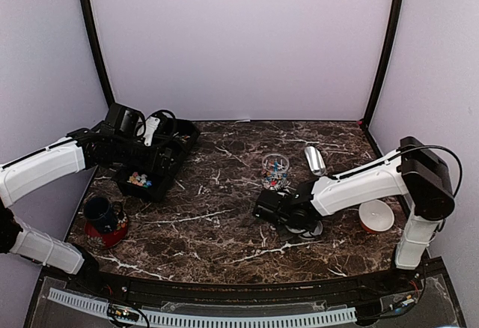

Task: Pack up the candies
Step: Pick up the box lid from the center of the board.

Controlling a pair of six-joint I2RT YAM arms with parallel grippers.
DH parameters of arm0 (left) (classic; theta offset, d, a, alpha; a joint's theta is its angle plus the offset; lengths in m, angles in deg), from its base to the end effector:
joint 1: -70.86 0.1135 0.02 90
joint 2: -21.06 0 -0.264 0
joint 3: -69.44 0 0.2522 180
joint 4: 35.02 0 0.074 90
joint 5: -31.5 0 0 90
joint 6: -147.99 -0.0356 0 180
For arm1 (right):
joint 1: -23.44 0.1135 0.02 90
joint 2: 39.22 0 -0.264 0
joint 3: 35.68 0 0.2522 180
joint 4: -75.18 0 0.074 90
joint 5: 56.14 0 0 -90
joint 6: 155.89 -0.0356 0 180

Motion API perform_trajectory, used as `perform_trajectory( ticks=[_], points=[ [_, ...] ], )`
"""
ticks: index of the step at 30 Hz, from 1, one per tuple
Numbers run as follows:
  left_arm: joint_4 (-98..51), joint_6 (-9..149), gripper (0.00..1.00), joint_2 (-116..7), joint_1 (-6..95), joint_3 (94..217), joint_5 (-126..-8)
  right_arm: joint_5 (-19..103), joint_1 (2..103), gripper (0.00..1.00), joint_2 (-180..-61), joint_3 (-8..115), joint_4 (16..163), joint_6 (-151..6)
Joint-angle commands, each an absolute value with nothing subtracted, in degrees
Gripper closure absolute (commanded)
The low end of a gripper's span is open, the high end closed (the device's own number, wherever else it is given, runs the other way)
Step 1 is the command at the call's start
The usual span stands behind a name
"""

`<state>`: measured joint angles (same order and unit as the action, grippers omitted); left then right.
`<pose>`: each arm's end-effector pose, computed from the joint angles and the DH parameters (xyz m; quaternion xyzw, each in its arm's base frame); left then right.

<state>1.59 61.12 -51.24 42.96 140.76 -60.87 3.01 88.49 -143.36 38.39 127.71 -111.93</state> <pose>0.2456 -0.1317 0.2939 0.2013 0.8742 -0.1360 0.4204 0.1499 0.2790 0.1394 -0.1419 0.9516 -0.0989 0.2541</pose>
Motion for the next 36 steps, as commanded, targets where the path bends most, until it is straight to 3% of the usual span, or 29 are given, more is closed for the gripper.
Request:
perform_trajectory(
  ticks=[1, 6, 13, 19, 27, 36],
  points=[
    [2.47, 60.36, 0.01, -51.01, 43.06, 140.52, -60.71, 5.28, 87.37, 0.9, -141.77, 36.99, 126.08, -111.51],
    [2.47, 60.36, 0.01, -51.0, 43.0, 140.59, -60.79, 6.02, 87.38, 1.0, -141.28, 36.62, 125.73, -111.59],
    [2.56, 60.36, 0.01, -51.1, 43.05, 140.61, -60.89, 6.23, 87.49, 1.0, -139.32, 36.97, 126.2, -110.38],
    [2.2, 59.97, 0.01, -50.81, 43.0, 140.58, -62.02, 12.23, 88.83, 1.0, -130.14, 38.61, 123.0, -103.81],
    [-2.5, 59.08, 0.01, -47.66, 43.0, 138.81, -72.81, 24.87, 90.21, 1.0, -117.71, 40.5, 114.76, -92.94],
    [-4.38, 69.16, 0.01, -50.16, 42.69, 139.95, -83.12, 27.58, 93.76, 1.0, -113.24, 36.45, 99.65, -75.5]
  ],
)
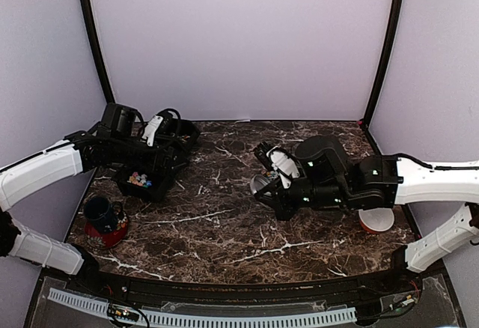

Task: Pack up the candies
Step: Pick up the box lid from the center of the board, then pass from the right arm to the left

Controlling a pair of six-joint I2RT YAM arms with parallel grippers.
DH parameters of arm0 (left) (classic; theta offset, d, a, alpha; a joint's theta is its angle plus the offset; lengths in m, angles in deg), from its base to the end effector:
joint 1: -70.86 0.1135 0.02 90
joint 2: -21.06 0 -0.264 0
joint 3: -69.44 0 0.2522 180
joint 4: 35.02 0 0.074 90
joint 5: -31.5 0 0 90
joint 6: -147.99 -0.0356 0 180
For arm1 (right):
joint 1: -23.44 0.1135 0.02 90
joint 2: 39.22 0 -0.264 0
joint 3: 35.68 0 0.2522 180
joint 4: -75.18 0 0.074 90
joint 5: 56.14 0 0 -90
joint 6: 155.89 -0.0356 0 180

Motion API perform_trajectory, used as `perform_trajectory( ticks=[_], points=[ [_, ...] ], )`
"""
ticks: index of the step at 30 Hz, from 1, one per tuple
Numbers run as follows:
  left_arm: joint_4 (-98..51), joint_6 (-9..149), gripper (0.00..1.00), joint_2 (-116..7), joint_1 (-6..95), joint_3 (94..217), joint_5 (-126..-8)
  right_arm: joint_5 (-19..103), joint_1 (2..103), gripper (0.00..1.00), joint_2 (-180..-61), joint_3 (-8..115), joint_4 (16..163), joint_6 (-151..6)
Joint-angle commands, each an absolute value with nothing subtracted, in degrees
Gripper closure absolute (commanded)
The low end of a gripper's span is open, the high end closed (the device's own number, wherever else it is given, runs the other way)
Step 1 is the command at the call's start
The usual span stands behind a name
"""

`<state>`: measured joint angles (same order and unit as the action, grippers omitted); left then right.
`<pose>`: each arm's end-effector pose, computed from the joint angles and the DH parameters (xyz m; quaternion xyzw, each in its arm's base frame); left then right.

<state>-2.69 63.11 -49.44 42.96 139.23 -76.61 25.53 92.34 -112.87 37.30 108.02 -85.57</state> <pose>0.2374 -0.1382 0.3004 0.2450 0.8361 -0.2665 0.4122 0.1088 0.2677 0.3036 -0.3346 0.8131 0.2838 0.3825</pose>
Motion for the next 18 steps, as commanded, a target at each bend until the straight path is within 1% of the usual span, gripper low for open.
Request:
perform_trajectory(
  ticks=[1, 6, 9, 14, 18],
  points=[
    [-4.87, 70.84, 0.01, -50.23, 42.5, 139.93, -84.28, 26.69, 94.29, 1.0, -113.77, 36.66, 98.9, -73.75],
    [-10.21, 79.13, 0.01, -48.27, 39.94, 137.45, -87.78, 20.64, 97.23, 1.0, -117.09, 37.71, 96.93, -62.84],
    [-12.72, 79.6, 0.01, -46.2, 37.33, 137.06, -88.54, 21.68, 97.97, 1.0, -118.57, 38.39, 97.89, -56.02],
    [-6.74, 80.0, 0.01, -46.84, 35.97, 141.01, -87.21, 16.77, 100.33, 1.0, -118.85, 38.73, 98.85, -46.55],
    [-5.75, 80.63, 0.01, -48.43, 31.86, 142.33, -86.01, 15.98, 101.35, 1.0, -118.83, 38.64, 99.12, -41.8]
  ],
)
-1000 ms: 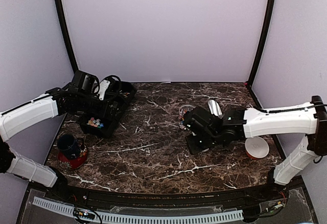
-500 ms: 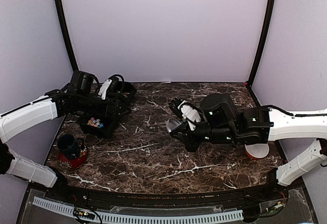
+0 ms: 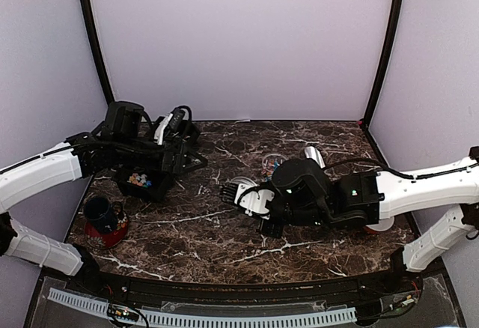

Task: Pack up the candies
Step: Pass from the right arm to the left

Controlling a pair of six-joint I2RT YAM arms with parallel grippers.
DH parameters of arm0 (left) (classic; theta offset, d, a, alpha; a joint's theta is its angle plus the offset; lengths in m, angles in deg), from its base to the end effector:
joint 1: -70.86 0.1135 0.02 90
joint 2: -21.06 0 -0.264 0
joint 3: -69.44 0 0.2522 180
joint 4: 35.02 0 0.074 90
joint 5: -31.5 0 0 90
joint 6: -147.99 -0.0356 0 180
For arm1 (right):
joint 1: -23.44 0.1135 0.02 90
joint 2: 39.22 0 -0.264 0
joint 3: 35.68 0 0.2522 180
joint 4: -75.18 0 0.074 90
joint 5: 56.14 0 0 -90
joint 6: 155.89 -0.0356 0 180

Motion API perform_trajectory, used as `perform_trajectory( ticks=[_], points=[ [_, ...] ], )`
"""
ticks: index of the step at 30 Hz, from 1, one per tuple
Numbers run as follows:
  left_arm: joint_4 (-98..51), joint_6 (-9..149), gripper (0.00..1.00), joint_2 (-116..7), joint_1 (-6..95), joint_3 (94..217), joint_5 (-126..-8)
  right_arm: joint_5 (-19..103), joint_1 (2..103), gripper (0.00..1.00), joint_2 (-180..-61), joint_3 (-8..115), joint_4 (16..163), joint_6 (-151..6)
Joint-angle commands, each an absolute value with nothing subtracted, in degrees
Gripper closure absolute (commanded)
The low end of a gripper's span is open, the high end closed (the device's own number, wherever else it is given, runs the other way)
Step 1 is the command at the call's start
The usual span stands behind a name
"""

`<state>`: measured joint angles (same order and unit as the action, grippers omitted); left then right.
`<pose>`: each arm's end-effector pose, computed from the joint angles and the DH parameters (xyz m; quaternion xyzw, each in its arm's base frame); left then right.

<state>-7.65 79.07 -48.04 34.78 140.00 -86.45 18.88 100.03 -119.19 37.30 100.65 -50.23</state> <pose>0.2106 -0.1741 0.3205 0.2344 0.7988 -0.4261 0.3542 0.0822 0.3051 0.2846 -0.5830 0.6476 0.1435 0.4692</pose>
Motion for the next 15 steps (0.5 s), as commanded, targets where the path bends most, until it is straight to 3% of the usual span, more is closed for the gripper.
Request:
perform_trajectory(
  ticks=[1, 15],
  points=[
    [-5.75, 81.07, 0.01, -49.36, 31.27, 142.52, -86.24, 15.5, 101.7, 1.0, -118.85, 38.64, 98.68, -40.94],
    [-13.91, 87.15, 0.01, -58.99, 24.91, 144.84, -93.05, 6.87, 105.66, 1.0, -122.57, 39.99, 95.87, -35.5]
  ],
)
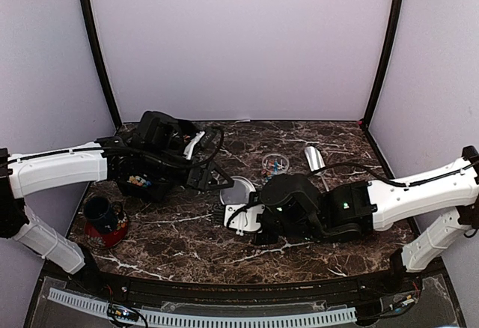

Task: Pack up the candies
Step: Pass from the right arm to the left

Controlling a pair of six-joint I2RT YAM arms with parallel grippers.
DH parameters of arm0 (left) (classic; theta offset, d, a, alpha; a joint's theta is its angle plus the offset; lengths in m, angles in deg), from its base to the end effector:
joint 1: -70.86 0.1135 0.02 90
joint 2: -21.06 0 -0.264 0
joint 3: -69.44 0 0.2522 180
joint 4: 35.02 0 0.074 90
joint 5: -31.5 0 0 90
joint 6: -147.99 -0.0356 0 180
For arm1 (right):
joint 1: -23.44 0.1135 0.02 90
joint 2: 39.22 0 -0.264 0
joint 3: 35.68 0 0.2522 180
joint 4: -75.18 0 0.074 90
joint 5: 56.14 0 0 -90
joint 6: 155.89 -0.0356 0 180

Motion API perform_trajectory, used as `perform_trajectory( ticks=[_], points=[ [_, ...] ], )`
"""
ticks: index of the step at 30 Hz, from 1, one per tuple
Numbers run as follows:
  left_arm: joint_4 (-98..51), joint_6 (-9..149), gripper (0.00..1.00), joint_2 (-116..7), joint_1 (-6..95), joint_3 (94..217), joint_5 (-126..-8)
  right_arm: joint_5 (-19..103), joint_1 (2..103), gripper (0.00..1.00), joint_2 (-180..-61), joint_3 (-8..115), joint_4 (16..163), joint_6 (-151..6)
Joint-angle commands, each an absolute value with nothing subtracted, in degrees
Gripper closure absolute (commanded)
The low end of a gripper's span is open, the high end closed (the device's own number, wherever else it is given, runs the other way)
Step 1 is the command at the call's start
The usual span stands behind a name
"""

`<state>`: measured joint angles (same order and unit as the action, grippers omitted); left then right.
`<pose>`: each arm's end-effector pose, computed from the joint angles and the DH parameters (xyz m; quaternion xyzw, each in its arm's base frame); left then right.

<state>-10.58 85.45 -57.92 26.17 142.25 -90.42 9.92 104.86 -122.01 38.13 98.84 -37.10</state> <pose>0.2071 -0.2314 0.2925 0.2598 0.8054 -0.4735 0.2443 0.0629 0.3199 0.2786 -0.6470 0.5726 0.0450 0.5015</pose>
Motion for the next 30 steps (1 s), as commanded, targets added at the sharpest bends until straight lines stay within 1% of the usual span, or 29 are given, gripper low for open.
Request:
perform_trajectory(
  ticks=[1, 3, 8, 16, 18, 20, 22, 24, 28, 30],
  points=[
    [-14.15, 87.16, 0.02, -59.27, 24.52, 145.06, -93.31, 6.59, 105.7, 1.0, -122.74, 39.98, 95.93, -35.48],
    [-14.74, 87.08, 0.06, -59.76, 23.76, 145.21, -93.88, 6.33, 105.7, 1.0, -122.96, 39.98, 95.85, -35.64],
    [-15.84, 86.99, 0.19, -60.95, 23.03, 145.25, -95.88, 5.75, 105.7, 1.0, -123.37, 39.72, 96.08, -36.09],
    [-15.5, 84.94, 0.45, -61.91, 21.43, 146.26, -96.1, 6.24, 105.21, 1.0, -124.62, 39.99, 97.67, -37.6],
    [-15.17, 84.48, 0.48, -62.04, 21.25, 146.45, -96.1, 7.02, 104.73, 1.0, -124.8, 40.31, 98.23, -38.48],
    [-14.83, 83.96, 0.54, -62.15, 21.07, 146.61, -96.04, 8.01, 104.08, 1.0, -124.81, 40.63, 98.63, -39.56],
    [-14.67, 83.47, 0.57, -62.15, 20.79, 146.74, -95.99, 9.42, 103.35, 1.0, -124.83, 40.97, 99.09, -40.59],
    [-14.65, 83.03, 0.63, -62.26, 20.53, 146.9, -95.94, 10.64, 102.59, 1.0, -124.74, 41.16, 99.35, -41.69],
    [-14.64, 82.11, 0.72, -62.37, 19.92, 147.16, -95.96, 13.98, 101.07, 1.0, -124.42, 41.19, 99.43, -43.41],
    [-14.56, 81.57, 0.74, -62.5, 19.52, 147.32, -96.02, 16.1, 100.39, 1.0, -124.12, 41.02, 99.25, -44.16]
  ],
)
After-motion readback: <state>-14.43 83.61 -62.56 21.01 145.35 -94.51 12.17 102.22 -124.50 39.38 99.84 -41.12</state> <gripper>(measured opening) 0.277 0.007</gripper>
